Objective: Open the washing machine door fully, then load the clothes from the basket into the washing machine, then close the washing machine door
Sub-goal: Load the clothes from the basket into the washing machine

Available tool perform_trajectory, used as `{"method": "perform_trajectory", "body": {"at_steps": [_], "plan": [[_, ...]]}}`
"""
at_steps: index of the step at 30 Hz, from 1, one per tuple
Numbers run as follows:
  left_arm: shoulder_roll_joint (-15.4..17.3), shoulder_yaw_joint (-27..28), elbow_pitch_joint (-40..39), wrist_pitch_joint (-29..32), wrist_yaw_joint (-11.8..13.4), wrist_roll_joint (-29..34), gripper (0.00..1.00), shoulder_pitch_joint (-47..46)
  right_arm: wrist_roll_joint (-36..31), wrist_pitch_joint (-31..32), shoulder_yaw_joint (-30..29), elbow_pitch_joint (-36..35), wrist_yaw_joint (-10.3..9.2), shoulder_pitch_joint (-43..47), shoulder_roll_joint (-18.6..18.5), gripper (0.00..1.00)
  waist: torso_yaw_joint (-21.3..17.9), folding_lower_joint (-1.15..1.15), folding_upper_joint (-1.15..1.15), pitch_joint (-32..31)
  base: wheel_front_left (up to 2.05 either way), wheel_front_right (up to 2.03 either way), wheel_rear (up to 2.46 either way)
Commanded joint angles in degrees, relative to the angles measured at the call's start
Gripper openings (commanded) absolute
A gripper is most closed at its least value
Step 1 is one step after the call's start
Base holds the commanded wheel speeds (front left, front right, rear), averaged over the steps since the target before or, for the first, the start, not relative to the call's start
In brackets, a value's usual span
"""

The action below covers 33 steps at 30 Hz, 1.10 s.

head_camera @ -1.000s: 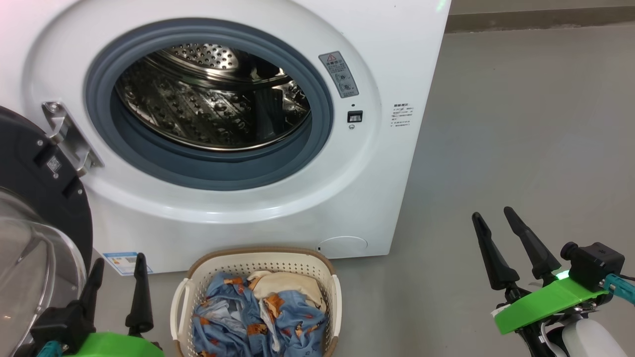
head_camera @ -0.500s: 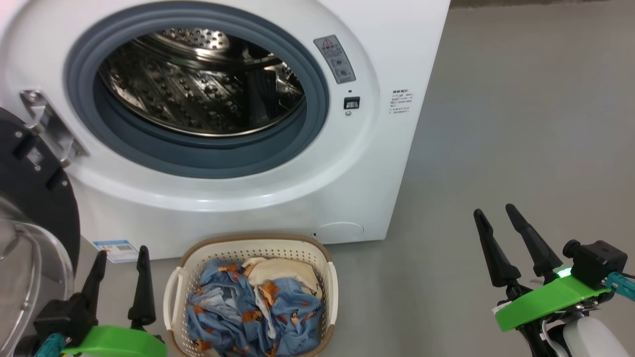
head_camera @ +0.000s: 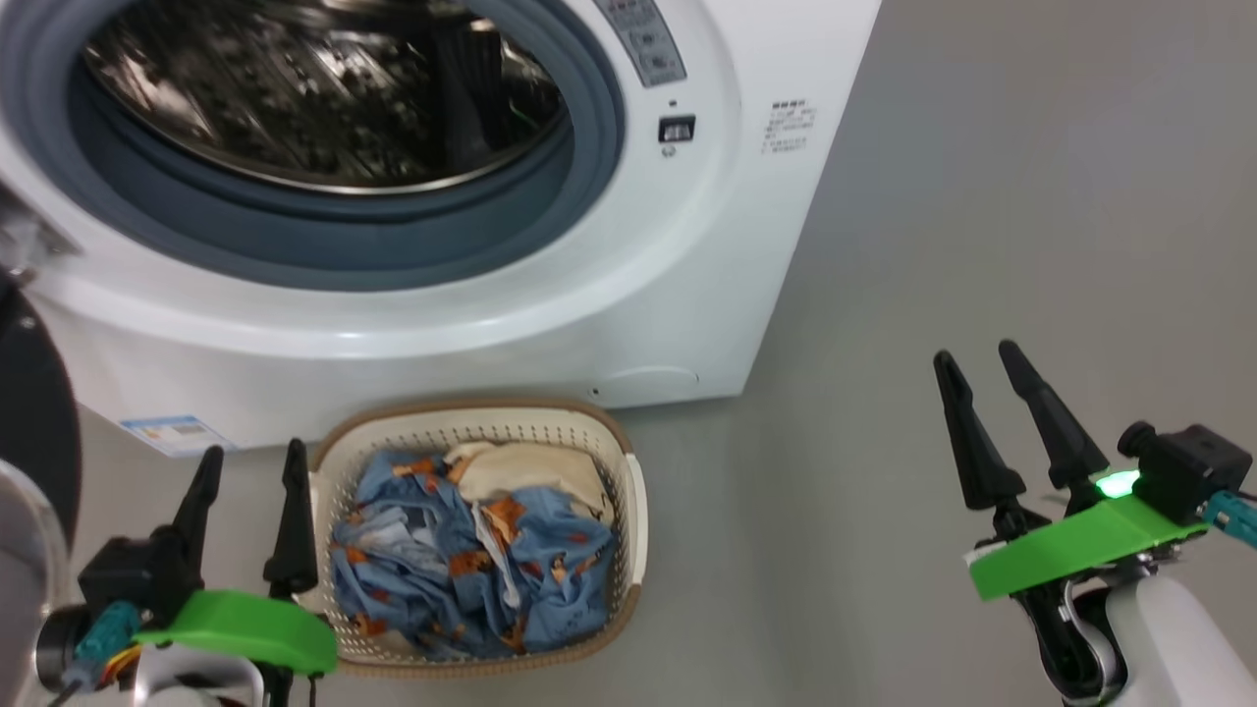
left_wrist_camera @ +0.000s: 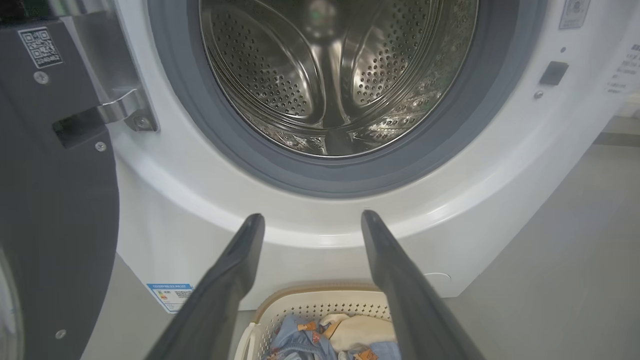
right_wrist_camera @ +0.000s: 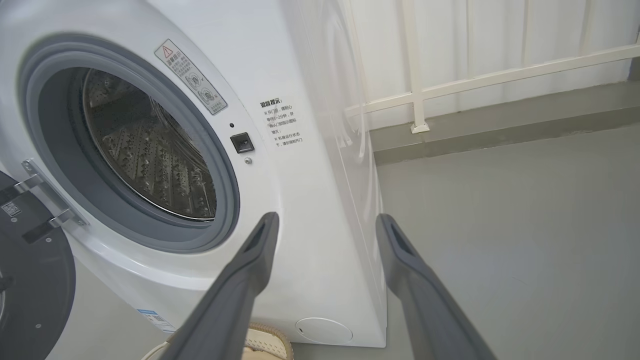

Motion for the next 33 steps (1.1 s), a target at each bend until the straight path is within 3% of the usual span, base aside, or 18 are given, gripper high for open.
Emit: {"method": "perform_trajectory", "body": {"at_steps": [1, 13, 26, 33], "plan": [[1.5, 1.7, -0.5, 0.0, -0.2, 0.5, 1.00, -2.7, -1.0, -0.7, 0.7, -1.7, 0.09, -1.6, -0.1, 1.00, -1.3, 0.00, 0.00, 3.7, 0.00, 0.00, 0.00], [1.0, 0.0, 9.5, 0.7, -2.6, -0.7, 1.00, -10.5, -1.4, -0.7, 0.5, -3.0, 0.09, -6.0, 1.4, 1.00, -3.3, 0.00, 0.00, 13.3, 0.00, 0.00, 0.00], [-1.3, -5.9, 31.1, -0.1, -6.8, -0.7, 1.00, -25.3, -1.7, -0.7, 1.2, -4.3, 0.09, -11.3, 1.7, 1.00, -5.3, 0.00, 0.00, 24.6, 0.00, 0.00, 0.00], [-1.0, -10.1, 42.4, 0.9, -7.6, -1.6, 1.00, -32.2, -2.1, -0.7, 1.3, -5.1, 0.09, -13.4, 2.1, 1.00, -7.3, 0.00, 0.00, 28.7, 0.00, 0.00, 0.00]]}}
